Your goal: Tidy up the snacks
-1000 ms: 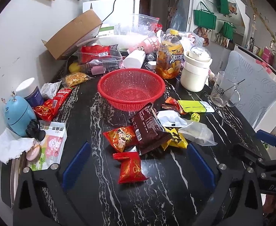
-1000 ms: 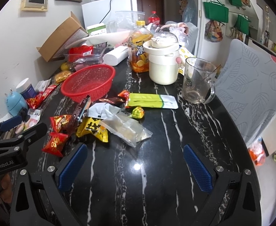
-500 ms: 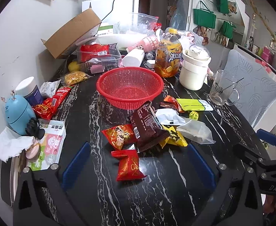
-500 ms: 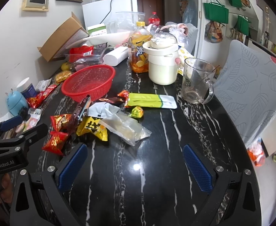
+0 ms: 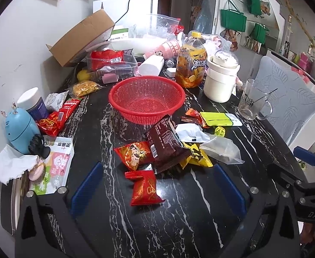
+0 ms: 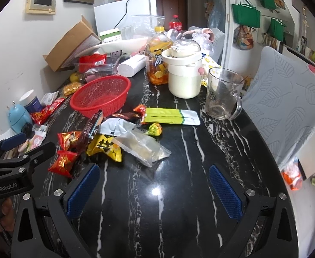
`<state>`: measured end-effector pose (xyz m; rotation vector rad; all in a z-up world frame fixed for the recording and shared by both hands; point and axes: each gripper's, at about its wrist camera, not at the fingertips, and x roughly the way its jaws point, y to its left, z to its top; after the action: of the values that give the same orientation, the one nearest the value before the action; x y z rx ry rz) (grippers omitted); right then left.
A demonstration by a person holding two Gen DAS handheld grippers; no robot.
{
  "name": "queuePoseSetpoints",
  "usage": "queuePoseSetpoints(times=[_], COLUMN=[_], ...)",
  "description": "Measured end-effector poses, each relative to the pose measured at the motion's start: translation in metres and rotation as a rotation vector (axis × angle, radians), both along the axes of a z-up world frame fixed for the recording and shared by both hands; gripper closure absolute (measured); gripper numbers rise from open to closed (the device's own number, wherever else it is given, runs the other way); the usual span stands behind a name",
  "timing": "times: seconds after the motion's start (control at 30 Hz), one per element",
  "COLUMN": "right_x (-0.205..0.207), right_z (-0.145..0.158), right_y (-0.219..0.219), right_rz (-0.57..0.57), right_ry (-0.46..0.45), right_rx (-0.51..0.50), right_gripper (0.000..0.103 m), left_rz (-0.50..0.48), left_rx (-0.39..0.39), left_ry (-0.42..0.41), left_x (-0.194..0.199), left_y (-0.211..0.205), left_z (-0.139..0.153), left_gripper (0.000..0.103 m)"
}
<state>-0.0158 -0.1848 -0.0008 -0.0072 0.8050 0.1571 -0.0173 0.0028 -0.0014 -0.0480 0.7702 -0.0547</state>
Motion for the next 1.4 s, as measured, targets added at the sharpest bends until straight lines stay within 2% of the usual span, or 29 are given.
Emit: queuePoseSetpoints(times=[0.8, 1.4], right_x=[-0.013, 0.000], right_z=[-0.004, -0.041], right_y=[-0.002, 0.010], right_rz=[0.028, 0.105], right_ry=[-0.002, 0.073], right_rx=[0.011, 0.032], right_gripper=[0.000, 0.000], left_rz=[0.025, 0.066], left_rx=[-0.005, -0.043], left_ry=[0.004, 0.107], left_x=[-0.019, -0.021], left_y=[0.000, 0.019], left_z=[-0.003, -0.044], left_gripper=[0.000, 0.000])
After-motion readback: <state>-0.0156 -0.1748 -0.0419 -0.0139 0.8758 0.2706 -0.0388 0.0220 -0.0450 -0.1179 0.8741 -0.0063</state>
